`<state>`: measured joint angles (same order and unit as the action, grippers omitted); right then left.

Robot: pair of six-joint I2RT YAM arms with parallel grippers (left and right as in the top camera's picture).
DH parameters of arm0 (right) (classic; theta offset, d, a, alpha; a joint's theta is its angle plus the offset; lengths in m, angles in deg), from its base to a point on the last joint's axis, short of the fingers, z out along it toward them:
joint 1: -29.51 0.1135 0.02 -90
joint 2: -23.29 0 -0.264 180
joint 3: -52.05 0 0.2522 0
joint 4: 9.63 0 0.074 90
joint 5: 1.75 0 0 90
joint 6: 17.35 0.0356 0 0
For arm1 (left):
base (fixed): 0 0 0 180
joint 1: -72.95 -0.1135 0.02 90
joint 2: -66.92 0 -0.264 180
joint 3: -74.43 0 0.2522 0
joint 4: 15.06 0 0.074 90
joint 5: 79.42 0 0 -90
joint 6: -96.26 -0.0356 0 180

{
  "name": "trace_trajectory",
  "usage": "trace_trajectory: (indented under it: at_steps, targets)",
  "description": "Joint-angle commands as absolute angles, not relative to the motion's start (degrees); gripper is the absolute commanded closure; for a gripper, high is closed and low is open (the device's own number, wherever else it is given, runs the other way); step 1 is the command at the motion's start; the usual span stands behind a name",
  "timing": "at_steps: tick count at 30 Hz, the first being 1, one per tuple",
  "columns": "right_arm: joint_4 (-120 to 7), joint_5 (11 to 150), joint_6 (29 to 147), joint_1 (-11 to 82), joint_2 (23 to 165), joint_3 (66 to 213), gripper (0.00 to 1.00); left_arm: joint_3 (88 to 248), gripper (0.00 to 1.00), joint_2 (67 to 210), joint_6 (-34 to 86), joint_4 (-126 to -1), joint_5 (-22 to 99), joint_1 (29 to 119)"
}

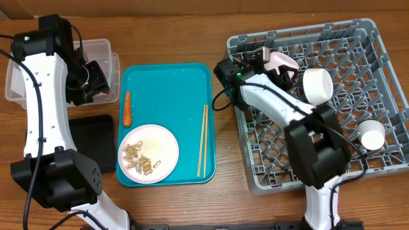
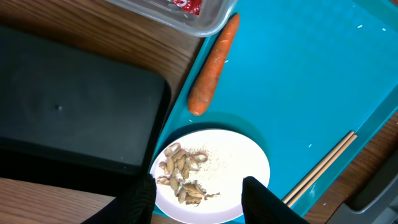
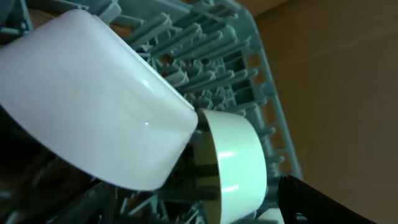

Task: Sort waste into correct bins and load items into the dishwasher
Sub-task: 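Lower the pink bowl into the rack's back area with the right gripper, then grasp the white plate of rice with the left gripper, carry it left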

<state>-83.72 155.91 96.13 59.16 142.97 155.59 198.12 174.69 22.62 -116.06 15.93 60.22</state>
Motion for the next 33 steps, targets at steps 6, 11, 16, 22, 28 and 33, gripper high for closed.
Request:
trace_trajectory:
  at_steps: [6, 11, 16, 22, 28, 33]
  targets:
    - [-83.0, 106.4, 91.1, 58.7, 118.8, 155.9, 0.08, 199.1, 0.52, 173.6, 21.4, -117.3, 15.9, 60.7]
    - [-85.1, 79.5, 83.3, 60.4, 116.1, 155.9, 0.06, 198.0, 0.53, 173.7, 21.4, -119.5, 16.0, 61.4]
    - [-90.3, 79.4, 86.1, 59.2, 115.7, 155.9, 0.02, 191.8, 0.53, 173.7, 21.5, -120.3, 16.6, 68.2]
    - [-95.1, 79.8, 85.8, 50.5, 112.7, 155.9, 0.00, 183.1, 0.53, 173.7, 24.6, -118.2, 16.5, 80.5]
    - [-100.8, 79.8, 81.1, 40.8, 109.7, 155.9, 0.00, 169.7, 0.51, 173.7, 31.7, -110.0, 16.6, 93.4]
    - [-102.5, 79.8, 81.1, 38.7, 109.7, 155.9, 0.00, 161.1, 0.52, 173.7, 32.7, -100.1, 16.1, 100.8]
